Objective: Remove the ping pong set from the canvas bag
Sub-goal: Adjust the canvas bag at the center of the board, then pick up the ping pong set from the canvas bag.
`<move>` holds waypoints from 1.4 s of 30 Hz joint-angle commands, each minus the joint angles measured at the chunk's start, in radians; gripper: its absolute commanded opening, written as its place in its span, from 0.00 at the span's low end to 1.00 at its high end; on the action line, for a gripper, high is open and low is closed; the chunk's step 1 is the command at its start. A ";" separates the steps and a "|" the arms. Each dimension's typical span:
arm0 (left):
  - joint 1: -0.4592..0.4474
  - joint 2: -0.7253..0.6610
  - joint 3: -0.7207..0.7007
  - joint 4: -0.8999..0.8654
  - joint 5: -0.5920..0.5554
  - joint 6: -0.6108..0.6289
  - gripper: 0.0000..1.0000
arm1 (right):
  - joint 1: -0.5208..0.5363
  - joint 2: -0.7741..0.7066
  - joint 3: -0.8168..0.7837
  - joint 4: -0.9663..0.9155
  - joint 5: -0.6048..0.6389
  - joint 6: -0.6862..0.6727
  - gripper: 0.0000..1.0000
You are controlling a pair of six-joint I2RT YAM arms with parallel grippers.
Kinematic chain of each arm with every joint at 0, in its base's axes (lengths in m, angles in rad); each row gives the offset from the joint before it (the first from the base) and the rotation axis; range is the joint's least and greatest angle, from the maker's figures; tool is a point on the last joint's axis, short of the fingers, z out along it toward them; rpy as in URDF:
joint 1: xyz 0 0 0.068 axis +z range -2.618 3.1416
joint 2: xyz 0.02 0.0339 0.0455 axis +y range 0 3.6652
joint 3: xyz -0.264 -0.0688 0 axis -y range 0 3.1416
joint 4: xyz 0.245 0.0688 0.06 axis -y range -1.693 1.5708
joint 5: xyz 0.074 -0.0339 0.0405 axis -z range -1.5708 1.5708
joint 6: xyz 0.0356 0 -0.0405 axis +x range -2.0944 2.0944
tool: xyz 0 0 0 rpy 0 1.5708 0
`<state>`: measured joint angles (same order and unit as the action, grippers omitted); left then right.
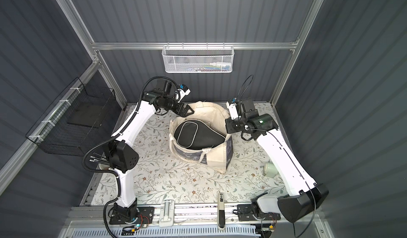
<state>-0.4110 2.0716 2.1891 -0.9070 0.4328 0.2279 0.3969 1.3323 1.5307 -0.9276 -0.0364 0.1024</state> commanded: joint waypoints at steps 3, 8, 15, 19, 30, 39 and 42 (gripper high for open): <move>-0.002 -0.007 -0.016 -0.027 0.096 0.027 0.41 | -0.003 -0.031 -0.001 0.047 -0.014 -0.015 0.00; -0.002 -0.082 -0.106 0.078 0.110 0.001 0.00 | -0.003 -0.038 0.006 0.029 -0.020 -0.041 0.00; -0.002 -0.234 -0.170 0.227 0.083 -0.032 0.00 | 0.003 -0.112 0.029 0.005 -0.116 -0.138 0.44; -0.002 -0.334 -0.242 0.333 0.084 -0.063 0.00 | 0.071 -0.143 0.075 -0.034 -0.139 -0.201 0.81; -0.003 -0.445 -0.405 0.550 0.149 -0.116 0.00 | 0.256 -0.001 0.122 -0.045 -0.350 -0.368 0.99; -0.003 -0.530 -0.579 0.711 0.198 -0.178 0.00 | 0.143 0.183 0.177 -0.028 -0.550 -0.368 0.99; -0.003 -0.566 -0.639 0.751 0.211 -0.191 0.00 | 0.110 0.218 0.171 0.001 -0.551 -0.343 0.99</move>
<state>-0.4152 1.6123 1.5433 -0.4103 0.5488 0.0704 0.5285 1.5398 1.6741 -0.9466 -0.5289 -0.2607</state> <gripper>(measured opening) 0.072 0.991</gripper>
